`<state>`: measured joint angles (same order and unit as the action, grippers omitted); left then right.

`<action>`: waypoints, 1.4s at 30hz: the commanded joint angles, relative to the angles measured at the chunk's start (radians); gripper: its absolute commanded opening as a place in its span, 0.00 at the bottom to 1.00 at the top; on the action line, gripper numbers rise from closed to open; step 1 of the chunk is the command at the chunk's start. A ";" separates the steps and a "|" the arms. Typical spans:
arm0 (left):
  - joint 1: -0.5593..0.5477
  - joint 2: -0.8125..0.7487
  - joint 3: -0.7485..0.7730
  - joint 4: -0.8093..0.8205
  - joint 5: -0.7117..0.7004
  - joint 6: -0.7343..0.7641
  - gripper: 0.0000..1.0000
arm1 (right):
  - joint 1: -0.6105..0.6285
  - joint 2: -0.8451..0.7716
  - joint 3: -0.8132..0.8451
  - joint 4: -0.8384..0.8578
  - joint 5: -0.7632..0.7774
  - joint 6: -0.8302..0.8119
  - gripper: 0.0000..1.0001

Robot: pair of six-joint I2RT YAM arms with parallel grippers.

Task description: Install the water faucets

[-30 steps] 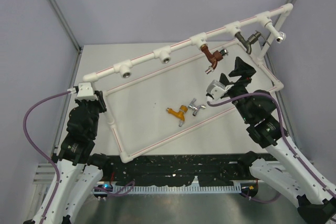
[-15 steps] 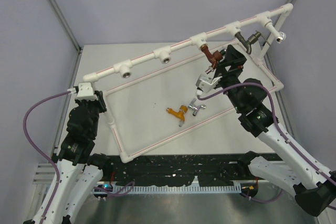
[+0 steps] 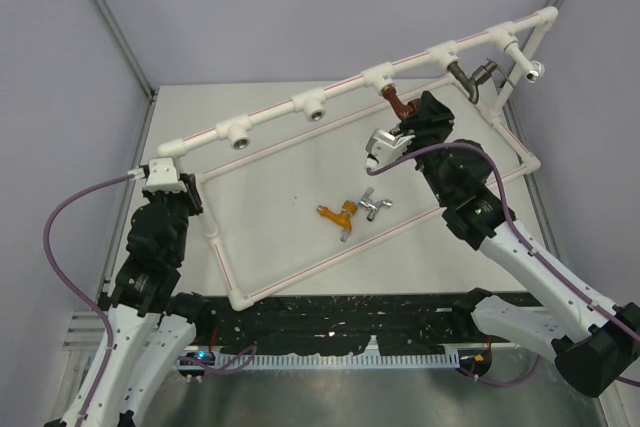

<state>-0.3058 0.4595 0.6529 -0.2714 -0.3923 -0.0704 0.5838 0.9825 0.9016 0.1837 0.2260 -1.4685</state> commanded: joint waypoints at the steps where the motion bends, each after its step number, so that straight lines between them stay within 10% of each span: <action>1: -0.027 0.005 0.001 -0.058 0.122 0.014 0.00 | 0.005 0.013 0.048 -0.007 -0.057 0.258 0.49; 6: -0.029 0.007 -0.001 -0.057 0.122 0.014 0.00 | 0.005 0.031 0.072 0.003 -0.144 0.705 0.31; 13: -0.032 0.004 -0.002 -0.055 0.122 0.014 0.00 | 0.001 0.024 -0.094 0.437 -0.125 1.564 0.05; 25: -0.035 -0.001 -0.004 -0.054 0.121 0.012 0.00 | -0.006 0.220 -0.288 1.098 0.196 2.841 0.05; 32: -0.035 -0.002 -0.004 -0.055 0.110 0.017 0.00 | -0.013 0.245 -0.274 1.180 0.119 2.673 0.32; 42: -0.035 -0.001 -0.001 -0.057 0.104 0.020 0.00 | -0.044 0.082 -0.400 1.088 0.065 2.355 0.95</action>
<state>-0.3214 0.4515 0.6525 -0.2779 -0.3859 -0.0704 0.5518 1.1328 0.5457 1.2491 0.3008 1.0264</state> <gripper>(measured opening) 0.318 0.932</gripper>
